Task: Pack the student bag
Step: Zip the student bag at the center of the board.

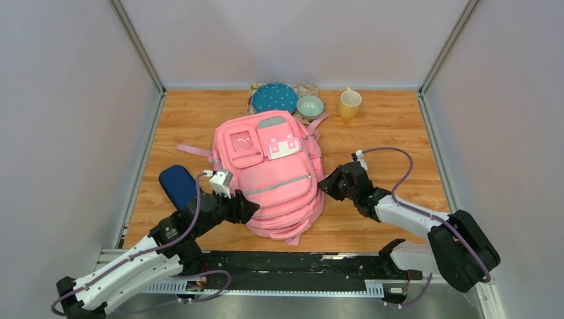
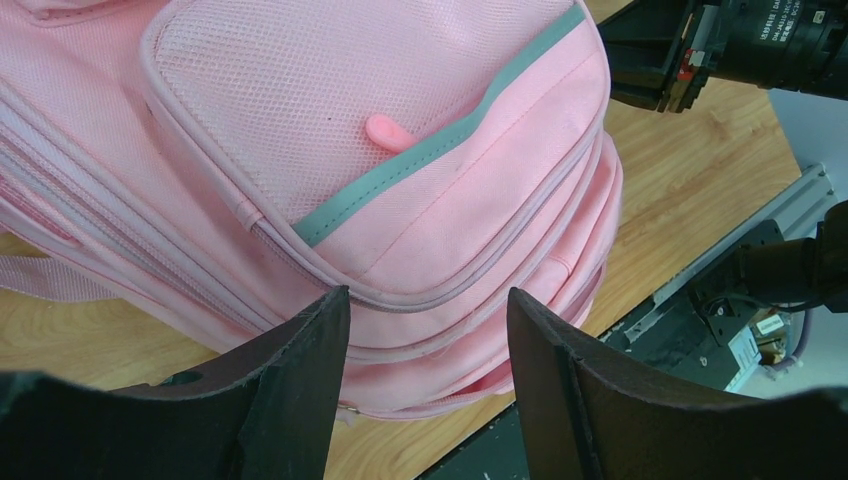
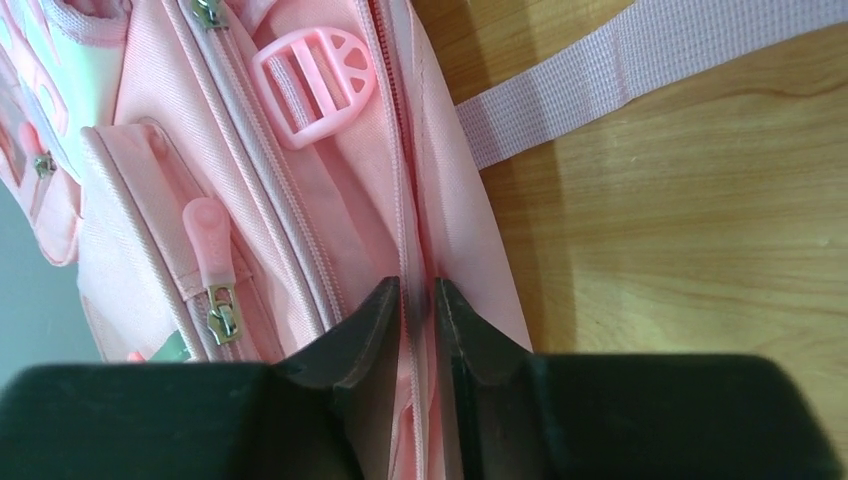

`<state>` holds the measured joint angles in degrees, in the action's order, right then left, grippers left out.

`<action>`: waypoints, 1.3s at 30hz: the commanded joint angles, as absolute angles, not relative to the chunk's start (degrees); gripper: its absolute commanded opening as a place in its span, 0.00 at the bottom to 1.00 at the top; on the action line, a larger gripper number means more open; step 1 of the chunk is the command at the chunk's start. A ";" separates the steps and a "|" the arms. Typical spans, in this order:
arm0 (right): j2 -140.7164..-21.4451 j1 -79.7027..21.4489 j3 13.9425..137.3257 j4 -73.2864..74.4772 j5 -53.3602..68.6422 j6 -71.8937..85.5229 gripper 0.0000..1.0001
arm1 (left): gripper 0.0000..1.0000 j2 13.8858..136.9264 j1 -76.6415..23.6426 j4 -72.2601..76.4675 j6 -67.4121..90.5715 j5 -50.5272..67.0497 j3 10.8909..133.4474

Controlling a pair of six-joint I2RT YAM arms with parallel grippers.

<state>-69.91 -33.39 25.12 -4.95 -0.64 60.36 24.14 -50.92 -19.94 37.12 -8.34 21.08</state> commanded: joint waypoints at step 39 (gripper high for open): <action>-52.84 -30.85 22.75 0.68 -7.37 63.21 0.59 | 0.67 20.74 -50.80 -24.07 38.14 -13.35 26.45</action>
